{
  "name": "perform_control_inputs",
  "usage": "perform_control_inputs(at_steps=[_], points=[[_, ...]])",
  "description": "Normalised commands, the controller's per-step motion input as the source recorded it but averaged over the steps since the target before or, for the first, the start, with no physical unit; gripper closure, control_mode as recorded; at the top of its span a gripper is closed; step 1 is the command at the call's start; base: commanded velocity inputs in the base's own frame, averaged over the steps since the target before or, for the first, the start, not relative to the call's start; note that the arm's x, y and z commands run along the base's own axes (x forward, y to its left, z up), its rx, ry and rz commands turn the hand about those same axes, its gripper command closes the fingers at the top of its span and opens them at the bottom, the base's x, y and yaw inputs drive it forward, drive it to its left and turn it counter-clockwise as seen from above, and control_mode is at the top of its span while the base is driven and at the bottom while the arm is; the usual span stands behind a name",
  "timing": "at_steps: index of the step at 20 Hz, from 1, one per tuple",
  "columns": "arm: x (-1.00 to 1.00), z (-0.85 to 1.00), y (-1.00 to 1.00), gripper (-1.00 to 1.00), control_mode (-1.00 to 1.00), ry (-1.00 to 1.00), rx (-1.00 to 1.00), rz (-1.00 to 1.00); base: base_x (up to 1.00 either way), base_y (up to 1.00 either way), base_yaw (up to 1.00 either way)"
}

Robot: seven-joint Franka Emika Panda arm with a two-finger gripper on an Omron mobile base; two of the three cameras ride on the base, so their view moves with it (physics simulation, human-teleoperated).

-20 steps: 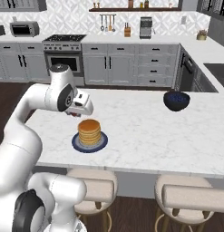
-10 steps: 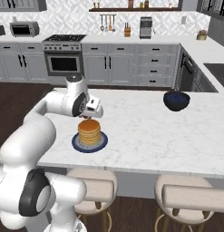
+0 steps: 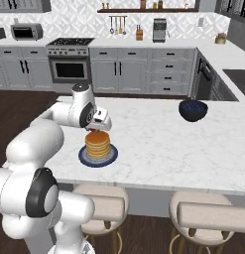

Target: Take the strawberry from the fridge and place it on top of the pancake, located on the dining counter.

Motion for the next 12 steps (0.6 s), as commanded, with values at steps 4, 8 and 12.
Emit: perform_control_inputs(at_steps=[4,8,12], points=[[0.32,-0.27,-0.07,1.0,-1.0,0.0,-0.04,0.0,0.0,0.0,0.0],[0.07,-0.22,0.02,1.0,-1.0,0.02,-0.03,0.0,0.0,0.0,0.0],[0.0,-0.14,0.11,1.0,-1.0,0.0,-0.03,0.0,0.0,0.0,0.0]])
